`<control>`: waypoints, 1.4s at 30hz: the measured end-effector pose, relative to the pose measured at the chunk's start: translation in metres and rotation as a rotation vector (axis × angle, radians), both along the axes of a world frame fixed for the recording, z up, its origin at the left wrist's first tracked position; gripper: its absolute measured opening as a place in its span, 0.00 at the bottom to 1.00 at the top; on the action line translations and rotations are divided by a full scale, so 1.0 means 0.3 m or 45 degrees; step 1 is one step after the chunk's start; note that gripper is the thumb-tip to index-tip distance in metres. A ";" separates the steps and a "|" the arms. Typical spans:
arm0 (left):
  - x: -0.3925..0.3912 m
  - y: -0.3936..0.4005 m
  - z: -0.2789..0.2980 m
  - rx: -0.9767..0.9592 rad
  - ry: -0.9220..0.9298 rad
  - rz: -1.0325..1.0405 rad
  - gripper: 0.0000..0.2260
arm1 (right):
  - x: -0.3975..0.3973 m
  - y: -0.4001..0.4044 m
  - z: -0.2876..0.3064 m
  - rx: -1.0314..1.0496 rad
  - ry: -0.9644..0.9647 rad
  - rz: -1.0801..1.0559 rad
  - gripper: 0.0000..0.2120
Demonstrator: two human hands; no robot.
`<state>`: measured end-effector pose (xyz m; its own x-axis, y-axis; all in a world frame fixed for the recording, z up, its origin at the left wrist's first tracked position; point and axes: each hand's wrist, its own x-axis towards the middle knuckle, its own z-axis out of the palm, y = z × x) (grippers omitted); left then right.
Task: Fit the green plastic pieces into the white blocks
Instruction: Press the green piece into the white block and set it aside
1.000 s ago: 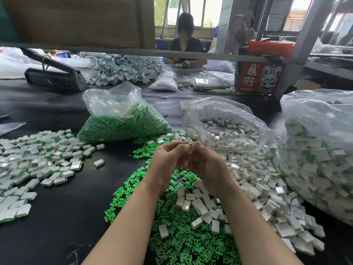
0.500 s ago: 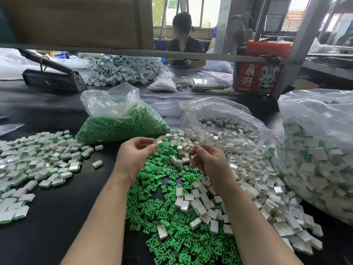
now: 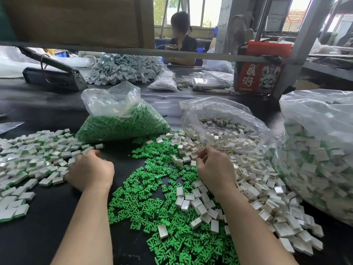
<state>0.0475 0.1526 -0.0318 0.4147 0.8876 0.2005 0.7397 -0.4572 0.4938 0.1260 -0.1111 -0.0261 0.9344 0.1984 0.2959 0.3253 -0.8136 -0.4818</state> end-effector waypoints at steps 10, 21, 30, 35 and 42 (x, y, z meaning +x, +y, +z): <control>0.089 -0.261 0.077 -0.219 -0.386 -0.934 0.06 | -0.008 0.020 -0.019 -0.313 -0.050 0.016 0.21; 0.115 -0.393 0.022 -0.075 0.031 -1.228 0.19 | -0.018 0.018 -0.008 -0.330 -0.039 -0.007 0.15; 0.120 -0.381 0.028 -0.282 -0.205 -1.213 0.10 | -0.017 0.017 -0.012 -0.231 -0.067 0.043 0.07; 0.121 -0.381 0.031 -0.416 -0.293 -1.209 0.06 | -0.010 0.017 -0.012 -0.243 0.012 0.089 0.09; 0.125 -0.381 0.019 -0.495 -0.247 -1.218 0.06 | -0.004 0.015 -0.015 -0.154 0.021 0.145 0.07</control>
<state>0.0849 0.0382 -0.0260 0.9683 0.2242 0.1101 0.0461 -0.5935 0.8035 0.1248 -0.1066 -0.0307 0.9083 0.3369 0.2479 0.4118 -0.8243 -0.3886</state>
